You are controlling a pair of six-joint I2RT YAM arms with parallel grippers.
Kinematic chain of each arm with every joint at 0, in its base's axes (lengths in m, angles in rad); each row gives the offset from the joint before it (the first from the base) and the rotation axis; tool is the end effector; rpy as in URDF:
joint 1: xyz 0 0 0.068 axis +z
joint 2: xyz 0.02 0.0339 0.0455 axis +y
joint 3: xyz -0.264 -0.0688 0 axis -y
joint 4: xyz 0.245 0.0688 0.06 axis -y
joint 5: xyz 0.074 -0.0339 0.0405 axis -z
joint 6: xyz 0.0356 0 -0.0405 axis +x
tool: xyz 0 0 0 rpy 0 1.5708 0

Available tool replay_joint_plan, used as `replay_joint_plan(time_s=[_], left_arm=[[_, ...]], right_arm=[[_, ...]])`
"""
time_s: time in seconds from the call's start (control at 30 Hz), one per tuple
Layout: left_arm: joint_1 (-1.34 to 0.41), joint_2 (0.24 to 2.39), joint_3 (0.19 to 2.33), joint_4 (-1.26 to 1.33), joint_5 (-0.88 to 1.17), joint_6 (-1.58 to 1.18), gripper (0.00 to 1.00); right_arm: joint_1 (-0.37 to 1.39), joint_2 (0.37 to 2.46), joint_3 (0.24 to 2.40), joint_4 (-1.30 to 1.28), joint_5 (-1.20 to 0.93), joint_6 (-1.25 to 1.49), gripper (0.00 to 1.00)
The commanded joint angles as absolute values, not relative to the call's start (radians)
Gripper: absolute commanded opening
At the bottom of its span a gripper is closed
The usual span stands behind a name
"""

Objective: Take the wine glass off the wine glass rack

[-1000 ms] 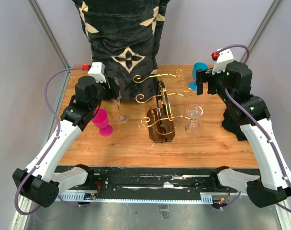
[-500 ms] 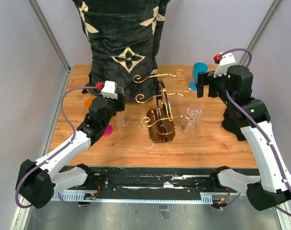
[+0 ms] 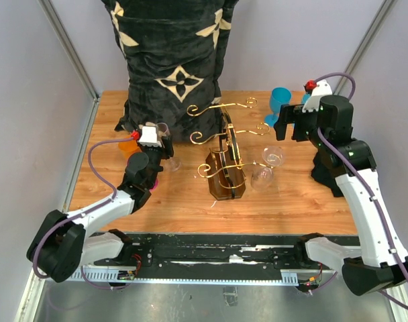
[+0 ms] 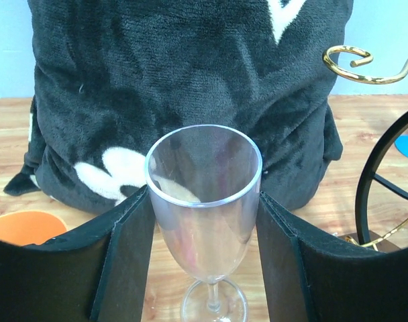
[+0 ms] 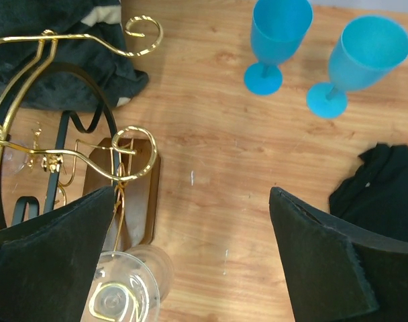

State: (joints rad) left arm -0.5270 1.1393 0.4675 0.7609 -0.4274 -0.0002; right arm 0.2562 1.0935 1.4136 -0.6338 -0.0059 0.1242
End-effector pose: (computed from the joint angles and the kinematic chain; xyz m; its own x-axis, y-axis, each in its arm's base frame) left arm 0.2189 -0.1103 0.2572 0.0769 -0.0450 -0.9960 0.1009 0.9942 -0.0371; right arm 0.2095 0.0551 0.4482 -0.3283 0.0421 -0.9436 -0.2199 0.9682 0.1196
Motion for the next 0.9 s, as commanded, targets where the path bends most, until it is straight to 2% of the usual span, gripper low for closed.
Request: replay_joint_plan(time_s=[0.0,0.13,0.3,0.5,0.7,0.87], left_arm=[[-0.534,1.162,0.446,0.967,-0.479,0.019,0.36],[-0.538,1.192,0.433,0.999,-0.487,0.039,0.38],[-0.555,1.234,0.424,1.038,-0.495,0.066,0.51],[-0.557,1.246,0.398,1.081,-0.513,0.056,0.69],[-0.557,1.235,0.396,1.078,-0.521,0.058,0.80],[-0.557,1.216,0.403,1.057,-0.516,0.051,0.85]], right_arm=[[0.184,1.053,1.368,-0.685,-0.114,0.245,0.98],[0.128,0.993,1.285,-0.725,-0.262,0.337,0.98],[0.087,0.881,1.236,-0.753,-0.315,0.408,0.99],[0.038,0.829,1.223,-0.758,-0.446,0.455,0.76],[0.026,0.828,1.127,-0.695,-0.529,0.500,0.68],[0.008,0.821,1.049,-0.631,-0.561,0.523,0.62]])
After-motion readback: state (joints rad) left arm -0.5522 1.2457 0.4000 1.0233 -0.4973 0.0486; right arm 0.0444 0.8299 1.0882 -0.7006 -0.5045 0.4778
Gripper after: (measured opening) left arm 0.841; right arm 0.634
